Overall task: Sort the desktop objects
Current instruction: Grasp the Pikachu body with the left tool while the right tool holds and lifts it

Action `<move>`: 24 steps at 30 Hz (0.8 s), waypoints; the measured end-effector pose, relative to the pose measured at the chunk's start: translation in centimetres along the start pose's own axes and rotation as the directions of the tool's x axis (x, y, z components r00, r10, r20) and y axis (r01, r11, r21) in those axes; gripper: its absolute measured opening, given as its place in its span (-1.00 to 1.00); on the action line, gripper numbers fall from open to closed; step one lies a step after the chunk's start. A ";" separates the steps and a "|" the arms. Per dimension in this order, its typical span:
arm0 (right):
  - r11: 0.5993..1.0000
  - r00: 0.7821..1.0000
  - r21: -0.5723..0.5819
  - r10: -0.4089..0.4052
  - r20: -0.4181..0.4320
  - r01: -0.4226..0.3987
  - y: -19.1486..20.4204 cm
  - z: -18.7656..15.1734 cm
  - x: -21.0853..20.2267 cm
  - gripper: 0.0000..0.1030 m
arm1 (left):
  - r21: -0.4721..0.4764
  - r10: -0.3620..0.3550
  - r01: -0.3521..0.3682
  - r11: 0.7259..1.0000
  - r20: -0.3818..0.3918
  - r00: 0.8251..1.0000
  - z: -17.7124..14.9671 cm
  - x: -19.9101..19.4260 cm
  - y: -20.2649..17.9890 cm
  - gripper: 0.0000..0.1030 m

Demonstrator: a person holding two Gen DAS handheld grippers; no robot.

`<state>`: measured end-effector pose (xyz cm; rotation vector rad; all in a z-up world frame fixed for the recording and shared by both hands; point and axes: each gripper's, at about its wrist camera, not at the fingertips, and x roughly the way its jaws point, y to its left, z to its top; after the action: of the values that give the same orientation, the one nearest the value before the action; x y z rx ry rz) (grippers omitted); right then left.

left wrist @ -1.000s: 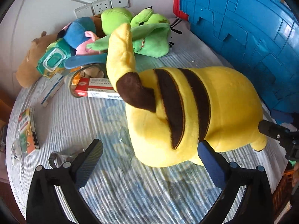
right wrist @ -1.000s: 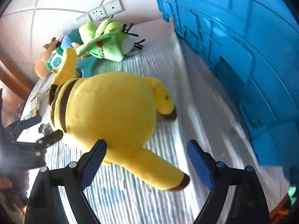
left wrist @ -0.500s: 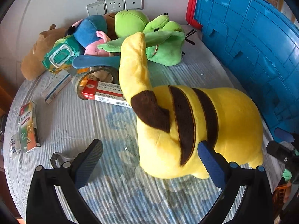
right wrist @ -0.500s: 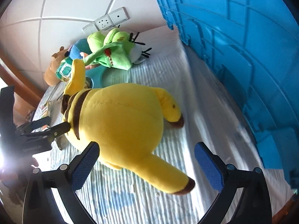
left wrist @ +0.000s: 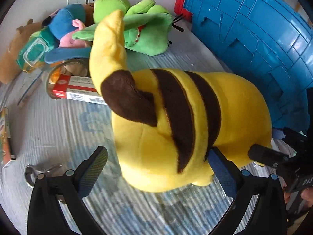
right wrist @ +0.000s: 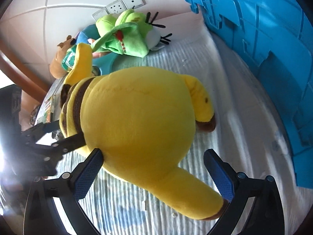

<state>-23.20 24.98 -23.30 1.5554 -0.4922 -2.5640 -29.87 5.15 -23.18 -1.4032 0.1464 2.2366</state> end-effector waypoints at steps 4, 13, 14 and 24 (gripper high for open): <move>1.000 1.000 -0.004 -0.007 -0.014 0.007 -0.9 -0.4 0.9 1.00 | -0.010 -0.058 0.058 0.998 0.029 0.998 0.3 0.9 0.2 1.00; 0.995 0.993 -0.048 0.095 0.074 -0.091 -2.1 1.0 2.9 0.99 | -0.041 -0.102 0.107 0.993 0.107 0.989 0.6 2.5 0.5 1.00; 0.994 0.991 -0.062 0.097 0.087 -0.091 -1.9 1.2 3.2 0.99 | -0.046 -0.099 0.105 0.993 0.119 0.988 0.7 2.7 0.6 1.00; 0.993 0.976 -0.109 0.063 0.208 -0.041 0.4 0.4 0.2 0.51 | -0.052 -0.044 0.055 0.997 0.199 0.979 0.3 -0.4 -1.7 0.54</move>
<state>-23.65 24.69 -23.16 1.2283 -0.4050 -2.6810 -29.20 6.58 -22.45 -1.1903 -0.0200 2.3391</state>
